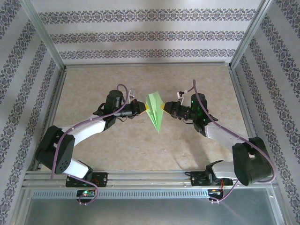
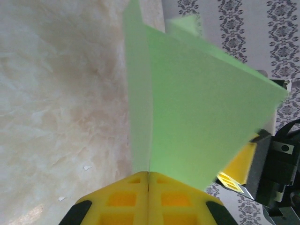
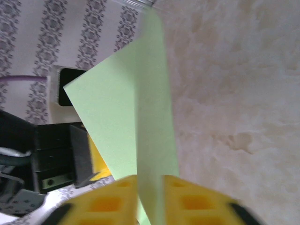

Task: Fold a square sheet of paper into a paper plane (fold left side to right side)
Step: Place the paper plane at the center of the table.

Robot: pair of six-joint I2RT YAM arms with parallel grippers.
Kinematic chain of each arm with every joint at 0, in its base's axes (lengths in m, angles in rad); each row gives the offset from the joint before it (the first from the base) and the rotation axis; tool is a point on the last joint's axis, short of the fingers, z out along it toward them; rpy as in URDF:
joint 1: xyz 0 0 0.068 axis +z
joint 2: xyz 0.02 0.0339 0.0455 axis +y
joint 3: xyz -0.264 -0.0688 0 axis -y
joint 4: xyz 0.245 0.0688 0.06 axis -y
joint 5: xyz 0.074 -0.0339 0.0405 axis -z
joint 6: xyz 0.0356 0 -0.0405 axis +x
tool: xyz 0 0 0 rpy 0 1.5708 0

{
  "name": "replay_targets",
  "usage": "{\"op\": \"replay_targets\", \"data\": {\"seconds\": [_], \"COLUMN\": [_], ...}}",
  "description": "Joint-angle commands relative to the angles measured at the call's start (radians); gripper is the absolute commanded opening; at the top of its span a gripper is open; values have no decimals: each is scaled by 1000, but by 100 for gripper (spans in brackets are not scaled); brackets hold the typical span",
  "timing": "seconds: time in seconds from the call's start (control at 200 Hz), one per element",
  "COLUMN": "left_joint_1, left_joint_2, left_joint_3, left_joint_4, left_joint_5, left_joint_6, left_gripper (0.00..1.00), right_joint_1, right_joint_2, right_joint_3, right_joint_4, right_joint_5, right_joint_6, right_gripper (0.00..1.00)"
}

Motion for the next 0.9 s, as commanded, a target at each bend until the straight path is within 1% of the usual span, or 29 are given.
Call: {"op": "replay_targets", "data": {"seconds": [0.0, 0.03, 0.1, 0.135, 0.22, 0.33, 0.415, 0.485, 0.62, 0.74, 0.899], "left_joint_1": [-16, -16, -18, -19, -20, -22, -27, -32, -40, -43, -43], "left_joint_2": [15, 25, 52, 68, 113, 173, 210, 239, 278, 293, 303], "left_joint_3": [13, 11, 12, 15, 19, 22, 24, 31, 37, 31, 22], "left_joint_4": [-41, -44, -52, -50, -27, 5, 37, 50, 79, 99, 115], "left_joint_5": [-22, -27, -36, -38, -38, -39, -40, -37, -33, -33, -33], "left_joint_6": [36, 36, 34, 29, 18, -12, -30, -37, -52, -62, -68], "left_gripper": [0, 0, 0, 0, 0, 0, 0, 0, 0, 0, 0], "right_joint_1": [-1, -8, -18, -20, -5, 45, 86, 113, 168, 204, 211], "right_joint_2": [27, 28, 23, 16, 0, -15, -26, -24, 27, 78, 134], "right_joint_3": [10, 12, 23, 36, 76, 147, 182, 196, 217, 217, 211], "right_joint_4": [-41, -74, -172, -244, -407, -633, -732, -763, -771, -735, -668], "right_joint_5": [29, 43, 85, 117, 188, 311, 384, 382, 324, 309, 273], "right_joint_6": [-63, -83, -146, -189, -296, -432, -492, -507, -484, -441, -381], "right_gripper": [36, 44, 49, 54, 59, 62, 64, 65, 65, 65, 67]}}
